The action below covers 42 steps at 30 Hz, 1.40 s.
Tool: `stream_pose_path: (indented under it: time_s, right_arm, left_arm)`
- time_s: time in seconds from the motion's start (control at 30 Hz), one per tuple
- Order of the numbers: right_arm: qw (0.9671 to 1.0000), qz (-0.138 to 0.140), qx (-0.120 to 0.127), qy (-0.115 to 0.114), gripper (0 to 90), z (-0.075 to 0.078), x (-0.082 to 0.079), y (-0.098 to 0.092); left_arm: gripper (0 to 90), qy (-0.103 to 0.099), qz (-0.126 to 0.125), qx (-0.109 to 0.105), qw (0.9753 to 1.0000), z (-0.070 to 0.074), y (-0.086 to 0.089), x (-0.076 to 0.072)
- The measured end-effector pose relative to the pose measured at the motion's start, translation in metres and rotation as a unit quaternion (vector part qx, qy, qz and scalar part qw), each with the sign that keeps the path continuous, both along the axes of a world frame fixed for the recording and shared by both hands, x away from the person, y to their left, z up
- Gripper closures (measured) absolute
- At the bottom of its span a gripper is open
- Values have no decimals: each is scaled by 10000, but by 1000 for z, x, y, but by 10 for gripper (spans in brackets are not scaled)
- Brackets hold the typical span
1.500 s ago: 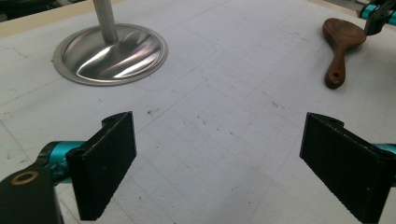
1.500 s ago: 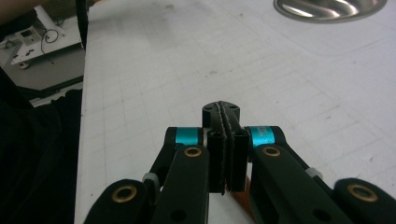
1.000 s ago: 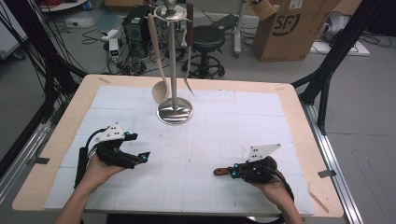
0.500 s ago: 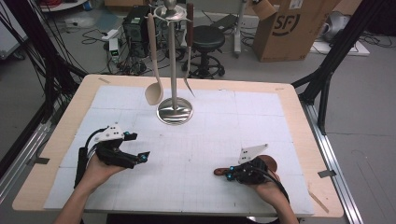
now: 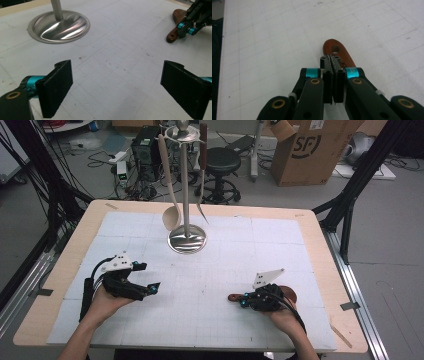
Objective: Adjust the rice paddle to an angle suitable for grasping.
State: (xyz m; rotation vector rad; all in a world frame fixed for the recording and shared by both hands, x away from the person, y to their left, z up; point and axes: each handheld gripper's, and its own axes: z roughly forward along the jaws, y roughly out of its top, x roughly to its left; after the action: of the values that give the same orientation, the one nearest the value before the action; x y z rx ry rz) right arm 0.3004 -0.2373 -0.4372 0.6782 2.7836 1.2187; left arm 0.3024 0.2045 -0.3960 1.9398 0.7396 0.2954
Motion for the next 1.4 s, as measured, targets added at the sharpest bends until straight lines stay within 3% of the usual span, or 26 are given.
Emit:
stream_pose_path:
  time_s: [0.27,0.63,1.4]
  right_arm:
    - [9998,-50,-169,29,891,0,12,5]
    - [9987,-417,-279,85,891,3,27,2]
    - [9943,-1041,-195,77,891,0,44,-13]
  left_arm:
    - [113,-3,-2,-9,10000,0,0,0]
    - [113,-3,6,-16,10000,0,1,1]
    - [113,1,8,-51,10000,-1,1,2]
